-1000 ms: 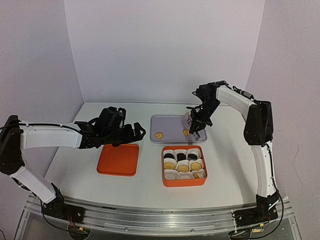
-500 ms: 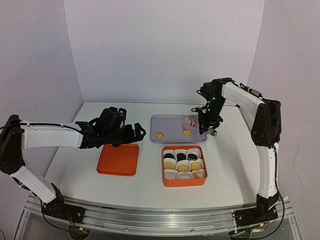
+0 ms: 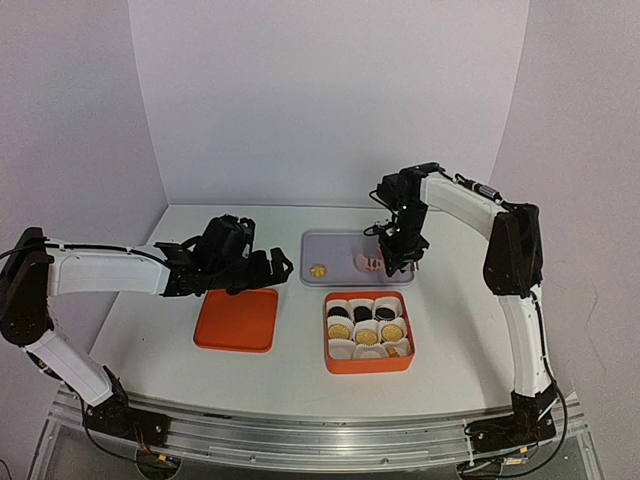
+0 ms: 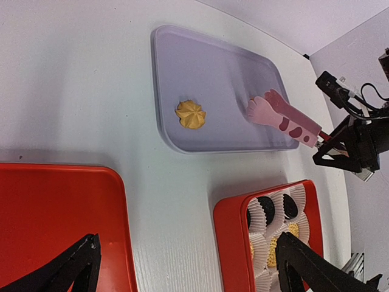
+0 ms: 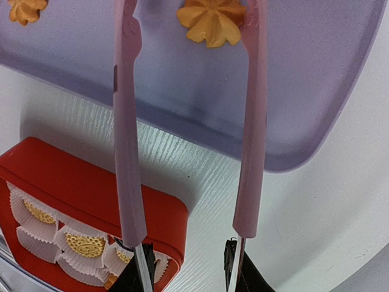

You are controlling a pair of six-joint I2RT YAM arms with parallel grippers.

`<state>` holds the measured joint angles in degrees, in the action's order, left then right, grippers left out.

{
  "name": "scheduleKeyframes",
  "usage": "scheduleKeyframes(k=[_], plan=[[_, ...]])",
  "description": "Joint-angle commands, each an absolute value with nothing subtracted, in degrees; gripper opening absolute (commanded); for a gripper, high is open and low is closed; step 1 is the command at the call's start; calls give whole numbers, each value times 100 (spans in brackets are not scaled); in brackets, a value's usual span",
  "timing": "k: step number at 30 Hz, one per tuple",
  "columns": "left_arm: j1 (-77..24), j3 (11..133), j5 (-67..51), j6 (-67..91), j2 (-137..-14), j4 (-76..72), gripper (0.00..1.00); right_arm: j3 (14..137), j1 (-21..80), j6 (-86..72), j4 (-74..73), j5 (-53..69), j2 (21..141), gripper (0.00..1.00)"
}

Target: Pack the cookies

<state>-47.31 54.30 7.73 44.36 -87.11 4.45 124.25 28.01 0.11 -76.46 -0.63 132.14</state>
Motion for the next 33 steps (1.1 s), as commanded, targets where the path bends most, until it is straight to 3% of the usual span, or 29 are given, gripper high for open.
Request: scheduleKeyframes(k=[1, 13, 21, 33], plan=[[-4719, 5654, 888, 4352, -8683, 472, 100, 12723, 2798, -262, -8772, -585, 13350, 35], [-4720, 5706, 874, 4356, -8770, 453, 100, 12829, 2797, -274, -8788, -399, 13603, 34], [-4720, 5685, 909, 4385, -8717, 455, 100, 12883, 2796, -347, -8936, -187, 13614, 16], [-4719, 5660, 885, 4406, -8743, 378, 100, 12892, 2796, -430, -8930, -464, 12900, 9]])
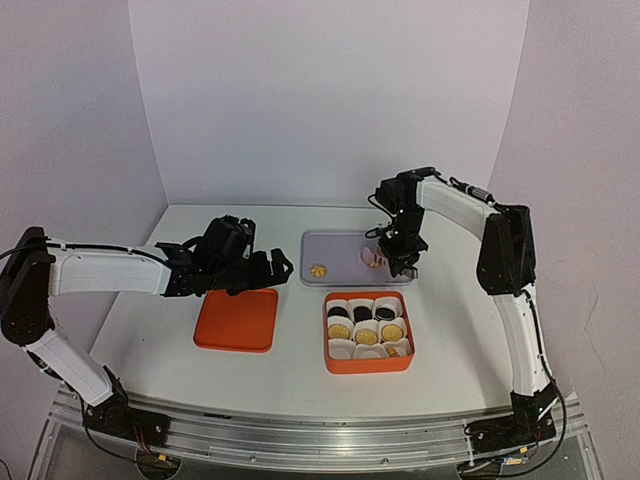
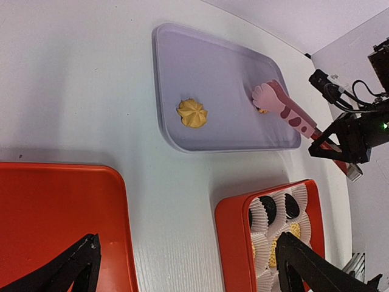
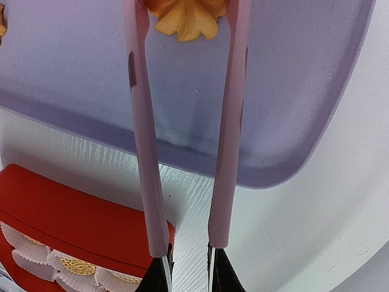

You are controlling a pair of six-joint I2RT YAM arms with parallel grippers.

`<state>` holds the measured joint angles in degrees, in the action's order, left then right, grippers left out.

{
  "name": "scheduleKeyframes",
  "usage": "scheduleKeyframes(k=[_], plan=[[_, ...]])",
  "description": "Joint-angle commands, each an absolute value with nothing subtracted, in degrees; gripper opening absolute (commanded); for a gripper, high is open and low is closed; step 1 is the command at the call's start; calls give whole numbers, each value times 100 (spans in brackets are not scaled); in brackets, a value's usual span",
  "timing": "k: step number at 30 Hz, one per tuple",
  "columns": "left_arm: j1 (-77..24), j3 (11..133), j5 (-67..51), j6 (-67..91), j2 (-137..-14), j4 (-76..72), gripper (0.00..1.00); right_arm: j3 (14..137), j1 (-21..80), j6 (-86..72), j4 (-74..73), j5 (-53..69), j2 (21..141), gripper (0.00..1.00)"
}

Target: Pack the cookies

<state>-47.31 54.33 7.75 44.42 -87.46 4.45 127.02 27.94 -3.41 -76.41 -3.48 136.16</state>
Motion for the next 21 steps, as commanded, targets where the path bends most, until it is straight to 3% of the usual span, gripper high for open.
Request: scheduleKeyframes(k=[1, 11, 21], plan=[[-4718, 5656, 876, 4401, -8748, 361, 100, 12819, 2801, -430, -8907, -458, 12786, 7], [-4720, 5749, 808, 4265, -8825, 289, 100, 11659, 2909, -532, -8811, -201, 11554, 4], [-4715, 5877, 767, 4204, -9038, 272, 100, 9724, 3767, -1084, -9405, 620, 9684, 1]])
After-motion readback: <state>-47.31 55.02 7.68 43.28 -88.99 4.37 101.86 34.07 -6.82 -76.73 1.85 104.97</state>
